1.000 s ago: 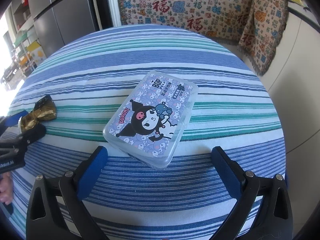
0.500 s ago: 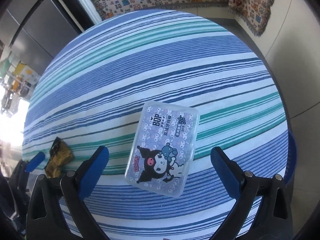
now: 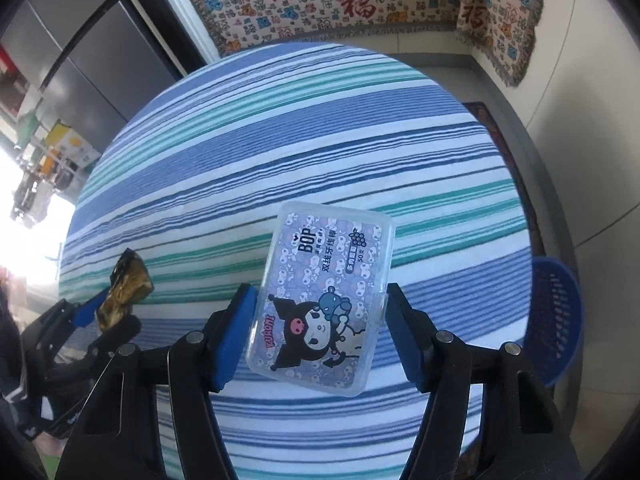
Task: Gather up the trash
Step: 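Carry both items over blue wastebasket and open both tools to drop them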
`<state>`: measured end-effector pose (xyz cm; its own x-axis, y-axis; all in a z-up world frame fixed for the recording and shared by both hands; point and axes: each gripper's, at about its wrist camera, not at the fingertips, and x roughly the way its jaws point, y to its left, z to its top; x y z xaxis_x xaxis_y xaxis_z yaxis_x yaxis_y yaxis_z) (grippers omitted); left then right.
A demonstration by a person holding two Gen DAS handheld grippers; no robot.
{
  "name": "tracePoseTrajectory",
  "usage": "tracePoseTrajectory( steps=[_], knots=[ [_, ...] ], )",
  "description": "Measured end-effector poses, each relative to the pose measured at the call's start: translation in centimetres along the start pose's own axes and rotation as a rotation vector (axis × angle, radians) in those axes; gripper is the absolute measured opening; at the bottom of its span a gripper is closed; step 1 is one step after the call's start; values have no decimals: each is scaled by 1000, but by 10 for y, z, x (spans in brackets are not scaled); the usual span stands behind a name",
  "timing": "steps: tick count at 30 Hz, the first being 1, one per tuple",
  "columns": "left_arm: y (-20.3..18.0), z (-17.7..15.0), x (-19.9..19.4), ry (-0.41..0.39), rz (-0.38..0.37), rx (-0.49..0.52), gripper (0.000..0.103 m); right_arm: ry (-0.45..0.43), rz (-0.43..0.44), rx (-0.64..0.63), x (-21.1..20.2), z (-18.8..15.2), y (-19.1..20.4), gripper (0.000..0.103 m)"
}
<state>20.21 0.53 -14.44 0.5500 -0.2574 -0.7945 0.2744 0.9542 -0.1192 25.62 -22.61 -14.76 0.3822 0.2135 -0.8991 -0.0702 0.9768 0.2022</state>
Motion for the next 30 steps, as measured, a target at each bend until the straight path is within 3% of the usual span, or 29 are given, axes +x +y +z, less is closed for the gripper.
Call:
tracePoseTrajectory(
  steps=[4,11,19,24,30],
  knots=[
    [-60,15,3,-13,-84,55,45,-39,0,36,-37,-22,-47,66],
    [-186,34,31,11,-223,157,45,-101,-96,143,-92,-61,-153,66],
    [-310,36,98,91,-305,213,45,-122,-136,287,-98,-98,-257,67],
    [-347,34,159,145,-292,228,45,-102,-139,362,-73,-109,-303,67],
    [-361,35,220,192,-273,226,45,-79,-114,419,-42,-108,-336,67]
  ],
)
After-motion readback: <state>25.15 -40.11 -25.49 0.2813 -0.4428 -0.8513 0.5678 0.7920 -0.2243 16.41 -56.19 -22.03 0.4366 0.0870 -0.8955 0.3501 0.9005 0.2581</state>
